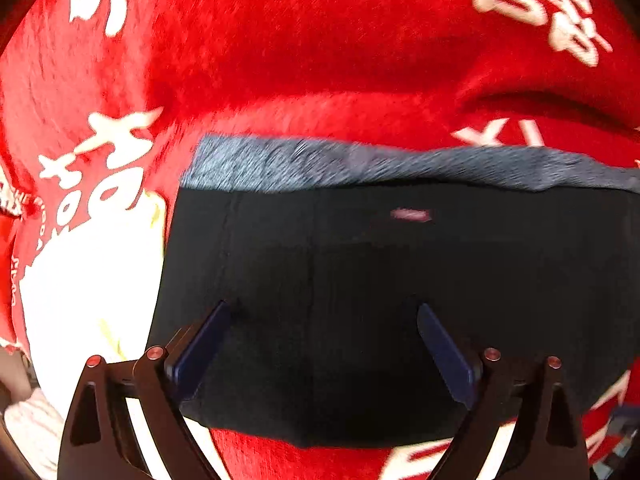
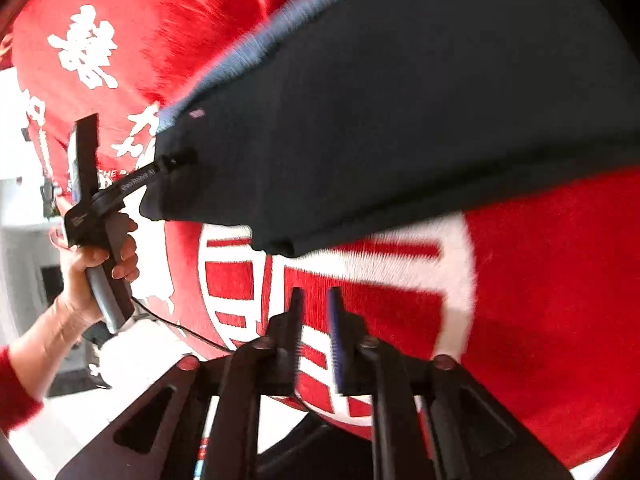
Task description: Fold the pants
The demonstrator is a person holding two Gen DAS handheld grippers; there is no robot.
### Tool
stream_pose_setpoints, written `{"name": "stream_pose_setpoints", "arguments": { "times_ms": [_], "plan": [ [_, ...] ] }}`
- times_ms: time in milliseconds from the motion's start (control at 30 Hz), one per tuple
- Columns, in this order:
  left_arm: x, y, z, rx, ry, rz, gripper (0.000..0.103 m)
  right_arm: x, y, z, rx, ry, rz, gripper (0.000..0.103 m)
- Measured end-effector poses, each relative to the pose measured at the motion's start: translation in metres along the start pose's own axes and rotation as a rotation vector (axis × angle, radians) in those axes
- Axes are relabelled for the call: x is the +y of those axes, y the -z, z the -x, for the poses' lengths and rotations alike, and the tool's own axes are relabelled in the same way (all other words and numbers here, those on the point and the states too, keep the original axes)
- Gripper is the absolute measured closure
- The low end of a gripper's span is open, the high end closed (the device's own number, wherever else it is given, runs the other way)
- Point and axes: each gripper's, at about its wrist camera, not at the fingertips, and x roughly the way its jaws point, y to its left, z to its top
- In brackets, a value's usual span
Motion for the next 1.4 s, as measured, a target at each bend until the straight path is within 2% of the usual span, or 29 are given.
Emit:
{"name": "stream_pose_setpoints", "arguments": {
  "times_ms": [33, 100, 200, 300, 333, 400, 467, 600, 767, 900, 933, 1000, 1133, 1167, 1233, 1300, 1400],
  "plan": [
    [-0.005, -0.002, 0.005, -0.012, 0.007, -0.012, 0.007, 0.003, -0.009, 0.008, -0.03, 0.024, 0.03, 0.071],
    [-0.024, -0.005, 0.016, -0.037, 0.021, -0.054, 0.007, 0.006, -0.028, 0.016, -0.066, 0.104, 0.079, 0.071],
    [-0.069, -0.002, 0.025, -0.029, 0.124, -0.117, 0.007, 0.0, -0.05, 0.019, -0.103, 0.216, 0.104, 0.071],
    [-0.117, 0.011, 0.022, -0.004, 0.192, -0.202, 0.007, -0.01, -0.055, 0.008, -0.063, 0.3, 0.12, 0.071],
    [-0.131, 0.018, 0.019, 0.01, 0.19, -0.231, 0.007, -0.018, -0.05, 0.006, -0.04, 0.315, 0.123, 0.072],
    [-0.153, 0.039, 0.008, 0.059, 0.191, -0.275, 0.007, -0.02, -0.04, 0.008, -0.066, 0.312, 0.148, 0.072],
    [-0.148, 0.051, 0.009, 0.026, 0.19, -0.236, 0.008, -0.018, -0.035, 0.012, -0.069, 0.29, 0.145, 0.072],
    [-0.127, 0.048, -0.002, 0.106, 0.262, -0.116, 0.008, -0.033, -0.022, 0.025, -0.07, 0.09, -0.005, 0.071],
    [-0.132, 0.045, -0.001, 0.079, 0.226, -0.173, 0.008, -0.065, -0.018, 0.029, -0.088, 0.009, -0.149, 0.071],
    [-0.137, 0.047, 0.005, 0.093, 0.237, -0.146, 0.008, -0.097, -0.024, 0.032, -0.104, -0.096, -0.319, 0.071],
    [-0.137, 0.049, 0.007, 0.094, 0.237, -0.143, 0.008, -0.101, -0.023, 0.032, -0.103, -0.106, -0.349, 0.078],
    [-0.138, 0.05, 0.008, 0.086, 0.225, -0.156, 0.008, -0.106, -0.019, 0.031, -0.109, -0.085, -0.39, 0.096],
    [-0.152, 0.053, 0.014, 0.057, 0.192, -0.186, 0.008, -0.099, -0.003, 0.016, -0.078, -0.049, -0.395, 0.1],
    [-0.154, 0.054, 0.015, 0.054, 0.188, -0.187, 0.008, -0.097, 0.0, 0.014, -0.056, -0.008, -0.38, 0.101],
    [-0.155, 0.053, 0.016, 0.059, 0.183, -0.187, 0.008, -0.089, 0.001, 0.015, -0.051, 0.01, -0.325, 0.1],
    [-0.157, 0.049, 0.02, 0.071, 0.172, -0.193, 0.009, -0.08, -0.003, 0.033, -0.089, 0.074, -0.24, 0.099],
    [-0.163, 0.036, 0.035, 0.056, 0.201, -0.163, 0.009, -0.079, -0.022, 0.056, -0.15, 0.188, -0.148, 0.085]
  ]
}}
